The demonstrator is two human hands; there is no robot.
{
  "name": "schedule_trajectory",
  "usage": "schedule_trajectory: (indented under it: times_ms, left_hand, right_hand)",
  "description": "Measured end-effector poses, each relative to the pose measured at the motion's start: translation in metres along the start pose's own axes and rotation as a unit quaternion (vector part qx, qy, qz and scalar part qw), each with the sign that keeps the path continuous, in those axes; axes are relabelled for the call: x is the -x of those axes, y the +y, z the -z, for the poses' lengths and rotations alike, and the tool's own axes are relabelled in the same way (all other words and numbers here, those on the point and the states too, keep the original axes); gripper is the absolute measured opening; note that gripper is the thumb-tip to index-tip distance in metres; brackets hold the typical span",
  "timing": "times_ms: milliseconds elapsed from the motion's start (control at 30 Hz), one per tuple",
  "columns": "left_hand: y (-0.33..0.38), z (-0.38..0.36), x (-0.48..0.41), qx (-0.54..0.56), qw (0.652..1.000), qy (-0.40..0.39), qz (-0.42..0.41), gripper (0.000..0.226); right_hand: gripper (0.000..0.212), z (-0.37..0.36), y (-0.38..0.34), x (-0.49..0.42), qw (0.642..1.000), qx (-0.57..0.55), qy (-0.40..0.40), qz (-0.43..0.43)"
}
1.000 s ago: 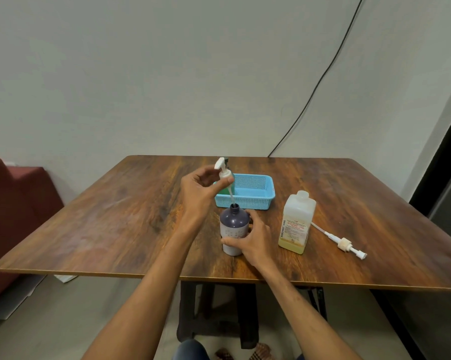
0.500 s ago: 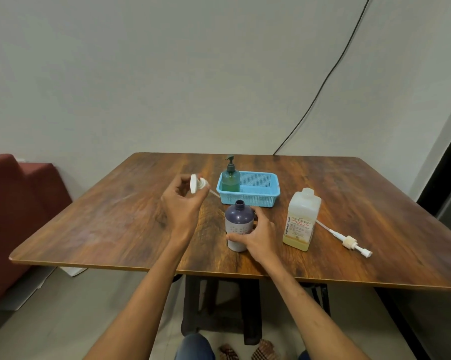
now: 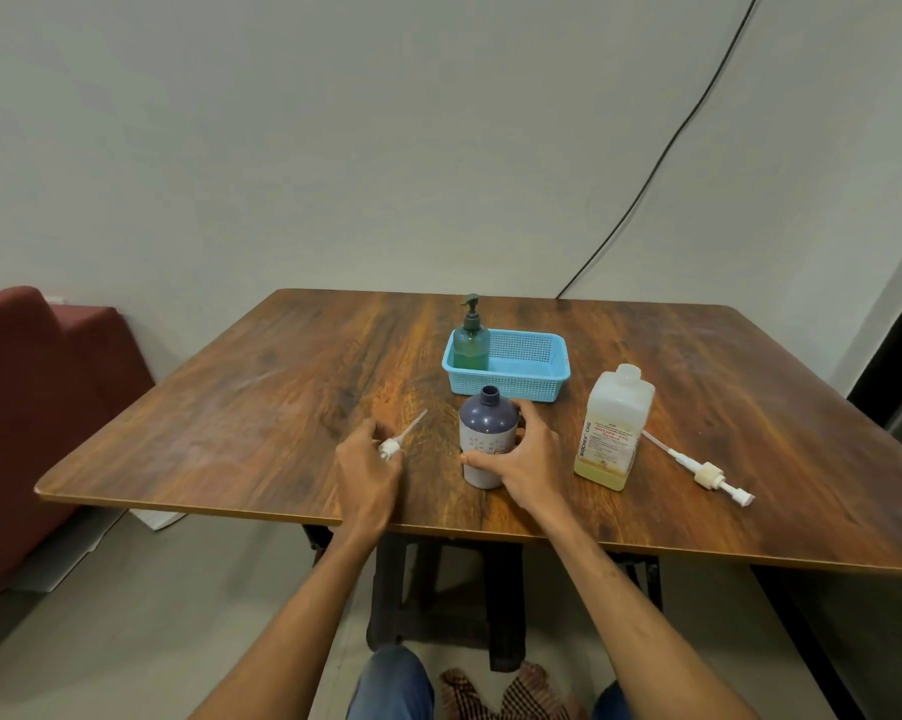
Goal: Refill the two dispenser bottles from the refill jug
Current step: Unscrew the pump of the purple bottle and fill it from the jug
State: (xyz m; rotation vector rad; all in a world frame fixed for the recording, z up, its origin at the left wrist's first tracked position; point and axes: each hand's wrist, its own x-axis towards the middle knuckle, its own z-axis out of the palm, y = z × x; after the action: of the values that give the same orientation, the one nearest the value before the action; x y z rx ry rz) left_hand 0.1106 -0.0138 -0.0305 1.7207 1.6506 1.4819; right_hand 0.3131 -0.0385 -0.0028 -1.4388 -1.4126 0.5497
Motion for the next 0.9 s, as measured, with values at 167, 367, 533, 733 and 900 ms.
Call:
schedule_trajectory:
  times_ms: [167, 367, 533, 733, 900]
  left_hand:
    - [-0.004, -0.003, 0.002, -0.062, 0.998, -0.011, -0.029, 0.027]
    - [-0.008, -0.004, 0.001, -0.072, 0.997, -0.014, -0.027, 0.025]
    - [-0.011, -0.006, 0.001, -0.071, 0.997, -0.027, -0.022, 0.025]
    - [-0.013, -0.003, 0.004, -0.061, 0.997, -0.05, -0.011, 0.038]
    - [-0.008, 0.003, 0.006, -0.06, 0.997, -0.055, -0.004, 0.046]
  right_hand:
    - [0.09, 0.0, 0.0, 0.0, 1.0, -0.001, 0.001, -0.003]
    - [0.09, -0.002, -0.001, 0.002, 1.0, 0.002, 0.007, -0.007]
    - [0.09, -0.003, -0.003, 0.006, 1.0, 0.001, 0.015, -0.003]
    - [0.095, 0.002, -0.002, 0.01, 0.998, -0.022, -0.04, -0.032]
    - [0.106, 0.005, 0.003, 0.014, 0.998, -0.002, -0.039, -0.04]
